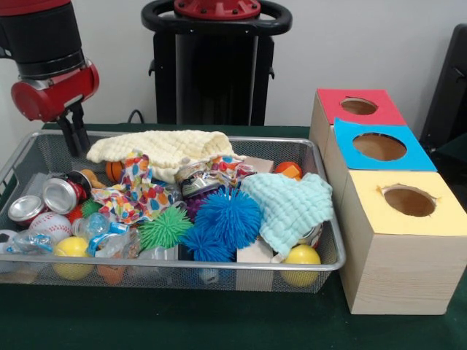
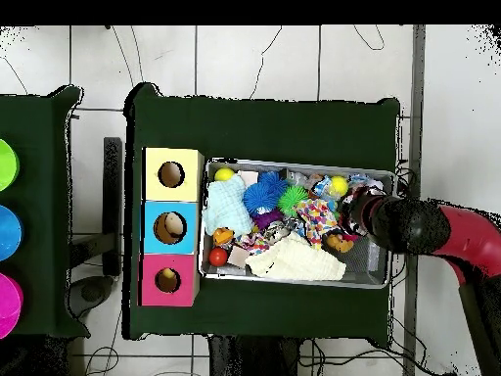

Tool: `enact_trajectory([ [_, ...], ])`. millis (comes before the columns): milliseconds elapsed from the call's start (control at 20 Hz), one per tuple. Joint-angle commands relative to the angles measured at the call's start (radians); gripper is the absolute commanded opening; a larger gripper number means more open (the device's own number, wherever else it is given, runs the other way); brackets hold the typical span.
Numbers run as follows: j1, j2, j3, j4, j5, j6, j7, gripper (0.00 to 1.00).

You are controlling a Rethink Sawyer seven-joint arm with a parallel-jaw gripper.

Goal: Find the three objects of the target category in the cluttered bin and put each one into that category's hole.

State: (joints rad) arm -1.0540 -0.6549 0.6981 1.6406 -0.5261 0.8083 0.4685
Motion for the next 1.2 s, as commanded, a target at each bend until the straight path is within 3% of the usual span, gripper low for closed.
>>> enact_trajectory([
  [50, -0.019, 0.012, -0.032, 0.041, -0.006, -0.03, 0.075, 0.0],
  [900, -0.022, -0.005, -0.032, 0.066, -0.005, -0.039, 0.096, 0.0],
  [950, -0.022, -0.005, -0.032, 0.068, -0.005, -0.04, 0.097, 1.0],
  [1200, -0.021, -0.01, -0.034, 0.077, -0.003, -0.047, 0.11, 1.0],
])
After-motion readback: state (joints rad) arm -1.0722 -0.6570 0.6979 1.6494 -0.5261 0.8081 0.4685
